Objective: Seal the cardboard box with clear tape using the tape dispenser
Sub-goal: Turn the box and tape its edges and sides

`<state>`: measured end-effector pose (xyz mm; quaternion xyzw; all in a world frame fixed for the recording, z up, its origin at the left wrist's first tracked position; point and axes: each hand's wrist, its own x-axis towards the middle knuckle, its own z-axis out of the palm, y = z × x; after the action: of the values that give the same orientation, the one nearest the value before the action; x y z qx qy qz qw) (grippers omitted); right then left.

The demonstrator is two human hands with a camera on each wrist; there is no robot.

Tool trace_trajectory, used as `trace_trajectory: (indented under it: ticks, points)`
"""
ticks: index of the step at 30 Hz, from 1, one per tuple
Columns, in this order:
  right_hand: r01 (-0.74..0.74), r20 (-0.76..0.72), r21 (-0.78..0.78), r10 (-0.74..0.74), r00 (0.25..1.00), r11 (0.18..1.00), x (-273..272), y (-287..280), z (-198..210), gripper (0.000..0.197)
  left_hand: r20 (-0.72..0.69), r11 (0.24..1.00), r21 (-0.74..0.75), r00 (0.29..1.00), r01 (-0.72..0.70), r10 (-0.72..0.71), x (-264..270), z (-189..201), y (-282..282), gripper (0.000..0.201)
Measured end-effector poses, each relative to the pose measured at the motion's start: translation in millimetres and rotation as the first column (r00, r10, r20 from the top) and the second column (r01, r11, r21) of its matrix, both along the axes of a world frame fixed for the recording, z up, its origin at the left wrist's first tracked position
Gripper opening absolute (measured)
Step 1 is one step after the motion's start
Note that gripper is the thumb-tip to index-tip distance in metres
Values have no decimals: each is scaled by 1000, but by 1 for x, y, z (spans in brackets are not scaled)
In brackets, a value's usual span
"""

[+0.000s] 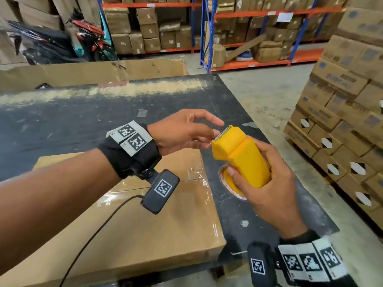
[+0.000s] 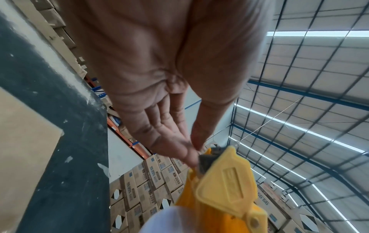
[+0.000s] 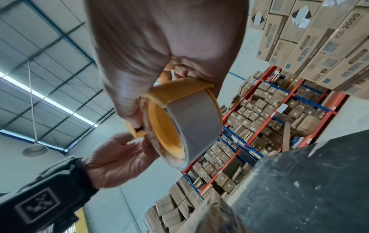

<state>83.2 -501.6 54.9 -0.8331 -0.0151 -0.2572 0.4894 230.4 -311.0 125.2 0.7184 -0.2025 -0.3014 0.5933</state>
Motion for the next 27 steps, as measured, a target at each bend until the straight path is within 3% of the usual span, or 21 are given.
trace_trajectory:
  ticks: [6, 10, 12, 14, 19, 27]
  points:
    - [163, -113, -101, -174, 978, 981, -18, 60, 29, 75, 129, 976, 107, 970, 192, -205, 38, 20, 28, 40]
    - [298, -293, -76, -307, 905, 952, -59, 90, 50, 85, 180, 980, 146, 971, 132, -158, 99, 37, 50, 40]
    - [310, -335, -43, -306, 891, 950, -75, 105, 60, 92, 182, 976, 179, 971, 122, -154, 126, 35, 59, 39]
    - [285, -383, -47, -281, 880, 957, -75, 122, 67, 91, 176, 958, 238, 963, 159, -204, 141, 22, 56, 39]
    - [287, -435, -129, -314, 844, 949, -52, 143, 60, 80, 320, 875, 460, 890, 153, -324, 157, -24, 32, 39]
    - [310, -485, -145, -340, 806, 940, -30, 148, 50, 71, 216, 856, 490, 928, 166, -304, 174, -60, 18, 30]
